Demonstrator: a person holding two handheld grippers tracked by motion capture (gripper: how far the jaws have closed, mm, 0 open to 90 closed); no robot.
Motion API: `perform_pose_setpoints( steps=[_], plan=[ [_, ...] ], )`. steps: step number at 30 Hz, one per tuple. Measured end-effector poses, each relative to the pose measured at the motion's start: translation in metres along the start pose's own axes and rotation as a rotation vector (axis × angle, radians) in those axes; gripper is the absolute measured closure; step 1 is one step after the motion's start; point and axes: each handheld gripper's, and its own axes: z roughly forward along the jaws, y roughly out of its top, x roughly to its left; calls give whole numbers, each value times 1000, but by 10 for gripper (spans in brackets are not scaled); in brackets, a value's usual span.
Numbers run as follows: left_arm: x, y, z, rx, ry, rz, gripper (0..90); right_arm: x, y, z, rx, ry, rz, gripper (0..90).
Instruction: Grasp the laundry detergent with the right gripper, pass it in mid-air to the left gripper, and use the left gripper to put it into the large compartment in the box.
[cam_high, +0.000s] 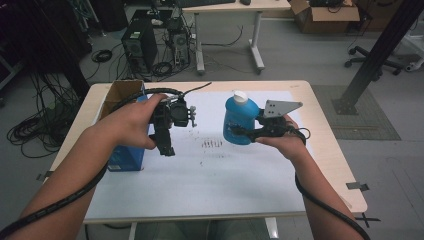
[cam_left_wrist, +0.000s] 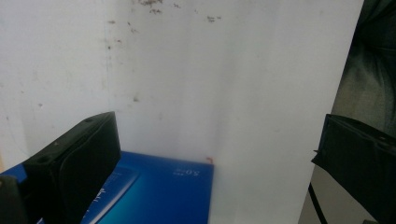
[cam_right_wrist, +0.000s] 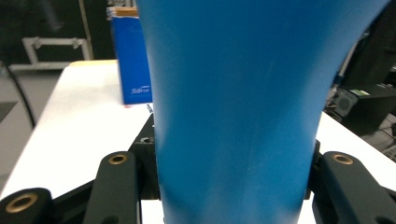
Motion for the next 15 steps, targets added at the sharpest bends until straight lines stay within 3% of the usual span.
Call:
perform_pose_setpoints(
  steps=[3,15],
  plan=[
    [0,3,-5,-8,-1,6,2,8,7,-5,8,46,-24,464],
    [-2,14,-16,-22,-16,29,2,24,7,-11,5,141,-58,463]
  ],
)
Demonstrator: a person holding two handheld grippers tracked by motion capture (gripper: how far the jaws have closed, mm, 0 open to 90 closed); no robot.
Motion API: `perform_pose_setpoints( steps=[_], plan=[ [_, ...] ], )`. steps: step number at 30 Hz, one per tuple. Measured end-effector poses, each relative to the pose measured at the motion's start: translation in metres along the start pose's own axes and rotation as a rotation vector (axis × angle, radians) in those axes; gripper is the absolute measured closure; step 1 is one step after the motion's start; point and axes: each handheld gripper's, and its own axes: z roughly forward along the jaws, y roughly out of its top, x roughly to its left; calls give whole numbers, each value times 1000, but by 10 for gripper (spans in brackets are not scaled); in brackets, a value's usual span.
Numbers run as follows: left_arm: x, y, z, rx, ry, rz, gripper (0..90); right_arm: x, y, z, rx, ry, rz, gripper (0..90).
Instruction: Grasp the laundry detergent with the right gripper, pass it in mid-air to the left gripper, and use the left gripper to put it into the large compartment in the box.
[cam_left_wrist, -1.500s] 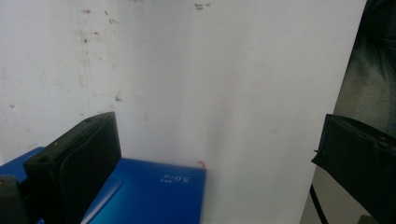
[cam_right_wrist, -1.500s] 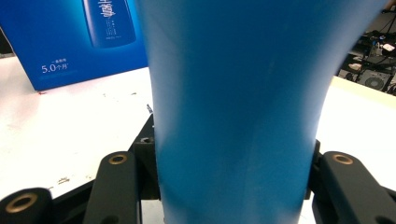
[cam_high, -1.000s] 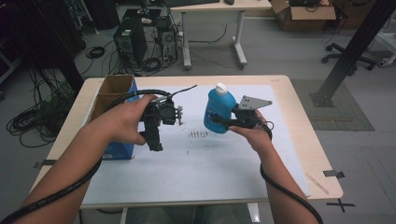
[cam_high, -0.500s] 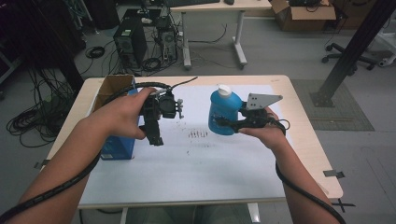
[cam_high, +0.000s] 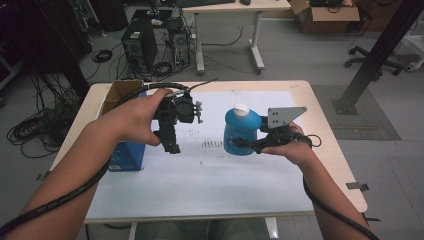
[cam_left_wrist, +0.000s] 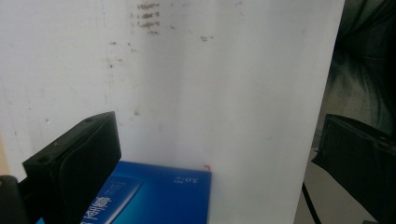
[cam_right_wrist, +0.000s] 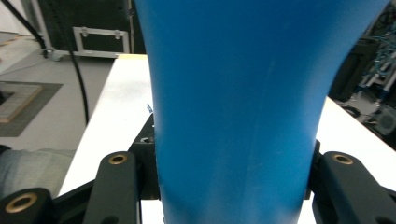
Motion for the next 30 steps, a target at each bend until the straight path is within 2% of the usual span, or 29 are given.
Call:
perform_pose_setpoints(
  steps=[9,19,30],
  plan=[
    [-3,5,-3,-4,-5,13,2,11,-7,9,-28,53,-14,463],
    [-5,10,-3,-8,-13,23,2,17,-14,21,-64,84,-11,462],
    [-9,15,-1,-17,-53,38,2,22,-26,41,-65,120,-9,462]
  ],
)
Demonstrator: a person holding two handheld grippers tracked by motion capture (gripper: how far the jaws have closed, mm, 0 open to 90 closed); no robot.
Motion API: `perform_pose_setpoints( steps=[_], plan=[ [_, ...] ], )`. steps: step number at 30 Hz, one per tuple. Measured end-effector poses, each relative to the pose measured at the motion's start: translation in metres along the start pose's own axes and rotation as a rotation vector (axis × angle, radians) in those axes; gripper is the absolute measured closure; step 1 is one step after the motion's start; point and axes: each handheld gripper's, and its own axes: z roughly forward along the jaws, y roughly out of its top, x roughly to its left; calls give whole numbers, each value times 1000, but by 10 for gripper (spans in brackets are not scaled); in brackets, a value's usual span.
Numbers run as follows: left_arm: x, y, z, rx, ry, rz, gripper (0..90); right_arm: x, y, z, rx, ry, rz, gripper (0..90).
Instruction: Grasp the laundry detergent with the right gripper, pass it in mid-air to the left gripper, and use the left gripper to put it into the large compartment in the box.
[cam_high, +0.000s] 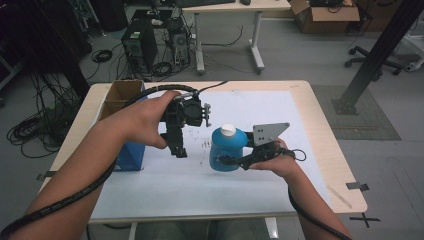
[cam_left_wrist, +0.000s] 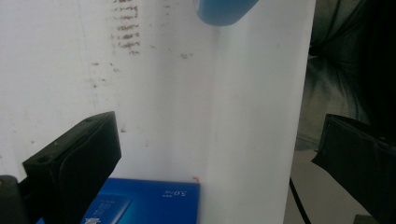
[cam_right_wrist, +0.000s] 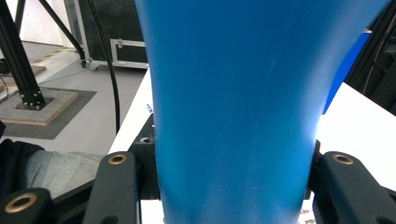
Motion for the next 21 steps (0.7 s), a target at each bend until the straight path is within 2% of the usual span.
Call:
perform_pose_setpoints(
  steps=[21],
  plan=[
    [-2,4,10,4,-38,5,2,-1,-14,31,5,28,7,462]
  ],
)
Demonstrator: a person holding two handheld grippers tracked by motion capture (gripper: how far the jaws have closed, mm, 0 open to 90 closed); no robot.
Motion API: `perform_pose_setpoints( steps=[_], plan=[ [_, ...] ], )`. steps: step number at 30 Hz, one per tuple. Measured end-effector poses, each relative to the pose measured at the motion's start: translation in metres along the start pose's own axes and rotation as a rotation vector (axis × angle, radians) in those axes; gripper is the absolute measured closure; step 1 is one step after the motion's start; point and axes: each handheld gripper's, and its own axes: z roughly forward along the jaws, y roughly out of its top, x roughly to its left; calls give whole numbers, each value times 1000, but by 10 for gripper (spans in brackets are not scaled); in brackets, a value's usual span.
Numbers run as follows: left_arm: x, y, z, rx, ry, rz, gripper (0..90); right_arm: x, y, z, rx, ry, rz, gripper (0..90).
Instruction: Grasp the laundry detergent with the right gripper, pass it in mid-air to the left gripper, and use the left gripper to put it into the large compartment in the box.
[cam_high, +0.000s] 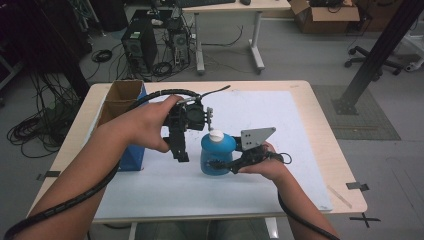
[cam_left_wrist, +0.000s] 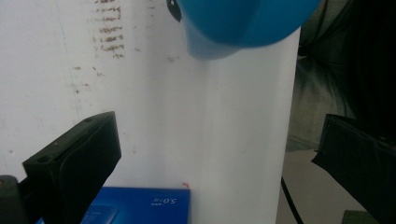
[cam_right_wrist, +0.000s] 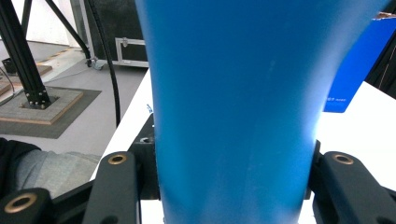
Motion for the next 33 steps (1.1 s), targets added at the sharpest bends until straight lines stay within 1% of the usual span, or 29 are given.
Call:
perform_pose_setpoints(
  steps=[8,10,17,24,28,33],
  plan=[
    [-1,3,-1,-2,3,5,2,0,0,14,-2,14,-3,461],
    [-1,4,0,-5,3,6,2,0,-1,20,-4,16,1,461],
    [-2,9,2,1,-1,18,2,-2,-1,30,-4,31,11,461],
    [-5,12,2,-2,5,19,2,-3,-1,37,-5,41,13,461],
    [-5,13,2,-5,8,28,2,-4,0,41,-6,47,15,461],
    [-5,15,4,2,11,32,2,-6,2,44,-16,47,19,461]
  ],
)
